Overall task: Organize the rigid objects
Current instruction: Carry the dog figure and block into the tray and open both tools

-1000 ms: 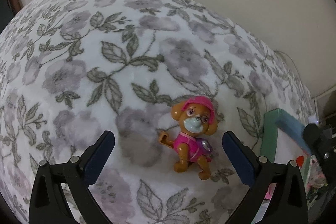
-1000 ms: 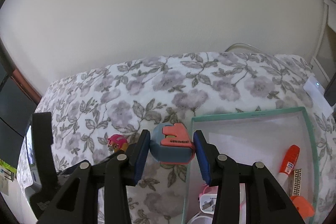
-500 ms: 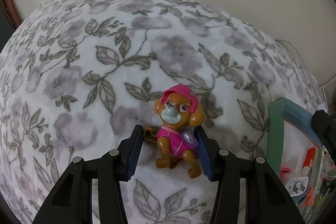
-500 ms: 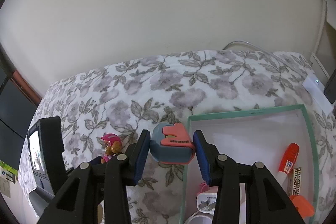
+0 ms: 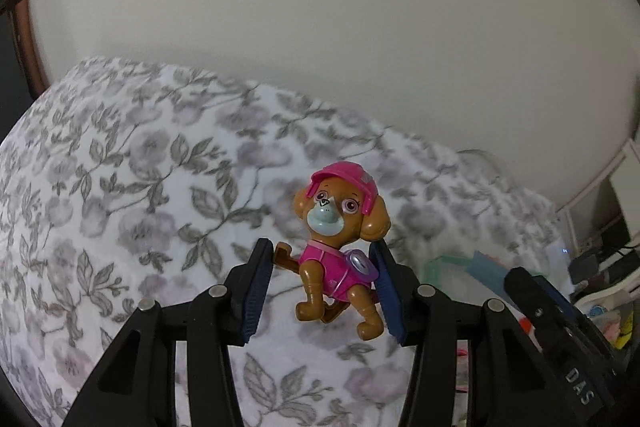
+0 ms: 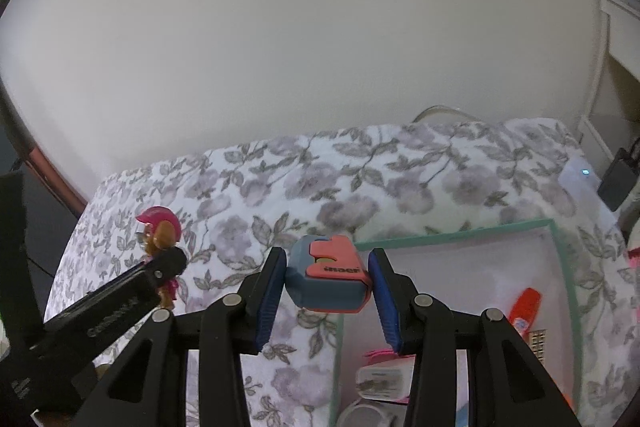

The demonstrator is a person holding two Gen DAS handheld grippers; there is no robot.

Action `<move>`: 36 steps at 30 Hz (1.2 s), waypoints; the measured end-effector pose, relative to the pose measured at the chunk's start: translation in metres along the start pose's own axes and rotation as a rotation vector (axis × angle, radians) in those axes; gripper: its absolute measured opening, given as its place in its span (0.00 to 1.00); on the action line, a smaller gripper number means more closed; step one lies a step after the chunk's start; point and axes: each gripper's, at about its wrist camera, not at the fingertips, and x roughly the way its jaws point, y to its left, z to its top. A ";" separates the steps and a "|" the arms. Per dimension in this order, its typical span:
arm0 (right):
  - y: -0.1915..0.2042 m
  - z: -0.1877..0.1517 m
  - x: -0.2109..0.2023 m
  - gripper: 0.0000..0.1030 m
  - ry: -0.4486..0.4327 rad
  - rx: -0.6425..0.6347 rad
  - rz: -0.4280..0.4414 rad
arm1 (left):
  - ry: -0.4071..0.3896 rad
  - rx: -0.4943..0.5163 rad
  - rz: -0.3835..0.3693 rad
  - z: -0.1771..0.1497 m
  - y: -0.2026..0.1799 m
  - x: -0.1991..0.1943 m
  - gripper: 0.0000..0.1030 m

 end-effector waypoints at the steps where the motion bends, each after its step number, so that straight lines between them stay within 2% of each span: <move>1: -0.003 0.001 -0.003 0.44 -0.003 0.005 -0.004 | -0.003 0.009 -0.014 -0.001 -0.006 -0.003 0.50; 9: -0.053 0.008 -0.022 0.44 -0.015 0.062 -0.085 | 0.012 0.139 -0.067 -0.020 -0.066 -0.006 0.50; 19: -0.125 -0.002 -0.025 0.44 0.049 0.169 -0.167 | 0.070 0.303 -0.099 -0.058 -0.136 0.005 0.50; 25: -0.144 -0.008 -0.018 0.44 0.095 0.174 -0.215 | 0.102 0.378 -0.101 -0.079 -0.164 0.014 0.50; 30: -0.151 -0.019 -0.004 0.44 0.158 0.173 -0.213 | 0.147 0.440 -0.093 -0.096 -0.181 0.026 0.50; 36: -0.156 -0.033 0.010 0.44 0.236 0.179 -0.206 | 0.181 0.466 -0.071 -0.106 -0.187 0.035 0.50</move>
